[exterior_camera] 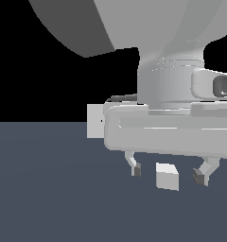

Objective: Plug the charger into the wall socket.

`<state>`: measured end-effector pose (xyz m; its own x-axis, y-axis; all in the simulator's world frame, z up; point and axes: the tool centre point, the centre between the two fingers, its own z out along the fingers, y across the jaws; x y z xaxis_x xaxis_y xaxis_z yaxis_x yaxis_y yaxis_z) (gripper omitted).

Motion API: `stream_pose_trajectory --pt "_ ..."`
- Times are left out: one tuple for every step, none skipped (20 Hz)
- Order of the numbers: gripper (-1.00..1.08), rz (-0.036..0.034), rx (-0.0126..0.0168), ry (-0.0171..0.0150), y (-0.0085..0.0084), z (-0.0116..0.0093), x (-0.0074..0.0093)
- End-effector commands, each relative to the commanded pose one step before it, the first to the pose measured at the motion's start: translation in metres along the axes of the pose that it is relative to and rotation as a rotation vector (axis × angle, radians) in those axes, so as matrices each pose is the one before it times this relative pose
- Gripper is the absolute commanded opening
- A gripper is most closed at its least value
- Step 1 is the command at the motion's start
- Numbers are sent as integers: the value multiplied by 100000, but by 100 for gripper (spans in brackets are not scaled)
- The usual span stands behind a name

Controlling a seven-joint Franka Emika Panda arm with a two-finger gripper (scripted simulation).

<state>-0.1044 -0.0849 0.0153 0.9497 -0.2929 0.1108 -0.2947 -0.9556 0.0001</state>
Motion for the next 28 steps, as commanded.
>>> stream_pose_trajectory --pt "100 -3 23 116 -12 337 18" --pt "100 0 0 0 0 24 -1" --pt "-100 0 0 0 0 0 0" --pt "-100 0 0 0 0 0 0" --pt "-100 0 0 0 0 0 0" --pt "-100 0 0 0 0 0 0" --pt "-100 0 0 0 0 0 0" --pt "-100 0 0 0 0 0 0" --pt "-100 0 0 0 0 0 0" --pt "-100 0 0 0 0 0 0" --pt "-100 0 0 0 0 0 0" --pt "-100 0 0 0 0 0 0" --pt "-100 0 0 0 0 -27 -14" --pt "-100 -115 34 5 -36 -19 17" --pt "-100 -248 21 2 -55 -44 56" --pt "-100 -413 34 3 -91 -73 94" --pt "-100 -584 49 4 -131 -102 131" --pt "-100 -747 63 6 -166 -132 169" --pt "-100 -920 79 7 -206 -162 207" --pt "-100 -1090 95 8 -244 -192 246" --pt "-100 -1263 111 9 -284 -222 285" --pt "-100 -1441 129 10 -325 -253 325" --pt "-100 -1620 148 11 -367 -284 365" --pt "-100 -1805 169 12 -410 -315 406" --pt "-100 -1992 191 13 -455 -347 448" --pt "-100 -2184 215 13 -501 -379 491" --pt "-100 -2384 242 13 -551 -411 534" --pt "-100 -2580 271 13 -600 -442 577"
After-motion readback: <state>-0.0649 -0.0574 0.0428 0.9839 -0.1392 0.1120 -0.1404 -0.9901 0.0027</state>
